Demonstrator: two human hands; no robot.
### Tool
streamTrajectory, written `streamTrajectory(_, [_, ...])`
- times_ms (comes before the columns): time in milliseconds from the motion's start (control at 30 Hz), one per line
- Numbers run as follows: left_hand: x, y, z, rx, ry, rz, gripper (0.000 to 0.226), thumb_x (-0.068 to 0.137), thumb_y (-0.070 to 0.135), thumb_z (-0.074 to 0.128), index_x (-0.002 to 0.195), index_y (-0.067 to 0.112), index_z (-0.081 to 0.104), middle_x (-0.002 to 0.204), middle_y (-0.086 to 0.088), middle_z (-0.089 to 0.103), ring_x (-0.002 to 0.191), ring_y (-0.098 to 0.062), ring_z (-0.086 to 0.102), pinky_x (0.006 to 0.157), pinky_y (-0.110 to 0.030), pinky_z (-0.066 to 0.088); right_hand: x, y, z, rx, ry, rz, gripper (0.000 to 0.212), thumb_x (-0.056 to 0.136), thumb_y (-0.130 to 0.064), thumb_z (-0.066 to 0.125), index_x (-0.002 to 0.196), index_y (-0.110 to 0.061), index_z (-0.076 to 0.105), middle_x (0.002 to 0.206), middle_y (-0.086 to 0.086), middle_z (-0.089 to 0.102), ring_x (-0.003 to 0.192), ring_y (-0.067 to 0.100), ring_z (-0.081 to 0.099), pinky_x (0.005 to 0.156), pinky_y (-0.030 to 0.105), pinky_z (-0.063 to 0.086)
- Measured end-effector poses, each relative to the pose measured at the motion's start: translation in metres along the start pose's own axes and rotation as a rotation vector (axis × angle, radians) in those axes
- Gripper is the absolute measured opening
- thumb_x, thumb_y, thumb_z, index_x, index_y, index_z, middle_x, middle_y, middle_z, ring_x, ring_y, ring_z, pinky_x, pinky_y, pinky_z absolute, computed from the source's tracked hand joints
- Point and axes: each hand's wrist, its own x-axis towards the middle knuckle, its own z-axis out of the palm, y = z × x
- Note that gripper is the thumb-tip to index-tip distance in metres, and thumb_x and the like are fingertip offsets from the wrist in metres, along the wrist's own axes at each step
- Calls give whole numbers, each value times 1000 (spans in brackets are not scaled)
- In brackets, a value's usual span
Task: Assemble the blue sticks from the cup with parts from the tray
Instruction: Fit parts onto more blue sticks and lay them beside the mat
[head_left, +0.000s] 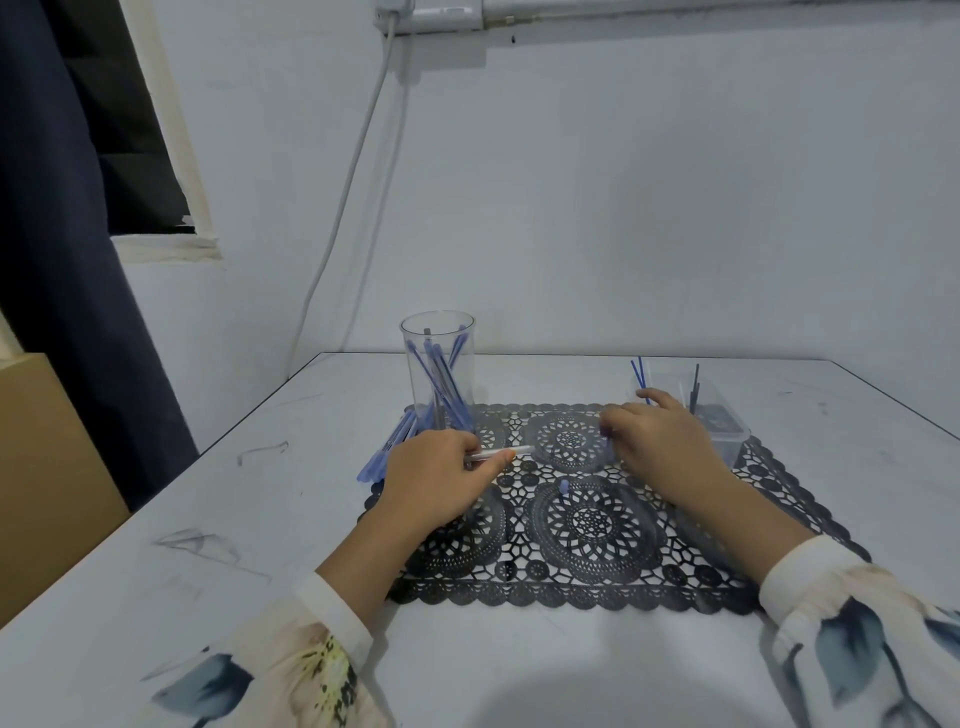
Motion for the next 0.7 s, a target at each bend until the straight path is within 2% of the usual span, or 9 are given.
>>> streamTrajectory(100, [1, 0, 1, -9, 4, -4, 49, 86, 62, 42, 71, 20, 62, 65, -1, 62, 63, -12, 56, 54, -27, 40, -1, 5, 5, 32, -49, -4, 27, 53, 1, 82, 64, -18, 65, 62, -4, 67, 53, 14, 61, 89, 45, 48])
streamTrajectory(300, [1, -2, 3, -9, 11, -1, 49, 85, 64, 42, 68, 22, 59, 61, 1, 58, 59, -10, 53, 52, -26, 38, -2, 12, 15, -1, -139, -93, 34, 44, -7, 88, 60, -25, 63, 70, -2, 70, 82, 16, 69, 87, 46, 47])
streamTrajectory(367, [1, -2, 4, -13, 12, 2, 48, 85, 64, 41, 66, 23, 58, 60, 2, 58, 59, -10, 53, 52, -26, 37, -3, 15, 18, -9, -203, -84, 28, 53, -9, 85, 64, -25, 64, 78, -3, 72, 95, 17, 66, 95, 46, 41])
streamTrajectory(433, [1, -2, 4, -12, 13, 2, 50, 85, 64, 41, 68, 21, 60, 62, 0, 59, 60, -11, 54, 53, -27, 39, -4, 16, 18, -34, -283, -49, 14, 73, -13, 73, 77, -26, 68, 97, -4, 71, 115, 16, 56, 107, 43, 25])
streamTrajectory(500, [1, -2, 5, -10, 11, 1, 52, 85, 65, 40, 71, 20, 63, 63, -1, 61, 61, -12, 55, 54, -28, 41, -3, 17, 17, -86, -357, -36, 15, 83, -15, 62, 86, -28, 68, 111, -6, 67, 125, 12, 45, 111, 39, 13])
streamTrajectory(600, [1, -2, 6, -17, 6, -4, 52, 85, 65, 40, 72, 20, 63, 63, -1, 61, 60, -11, 56, 53, -27, 41, -3, 17, 17, -125, -414, -13, 16, 85, -18, 60, 90, -31, 67, 123, -3, 61, 129, 11, 39, 113, 38, 8])
streamTrajectory(700, [1, -2, 6, -27, 6, -7, 52, 85, 65, 41, 70, 20, 63, 62, 0, 60, 60, -12, 55, 53, -27, 40, -3, 18, 16, -136, -426, 4, 18, 84, -18, 59, 91, -32, 66, 125, -2, 59, 128, 11, 40, 113, 38, 7])
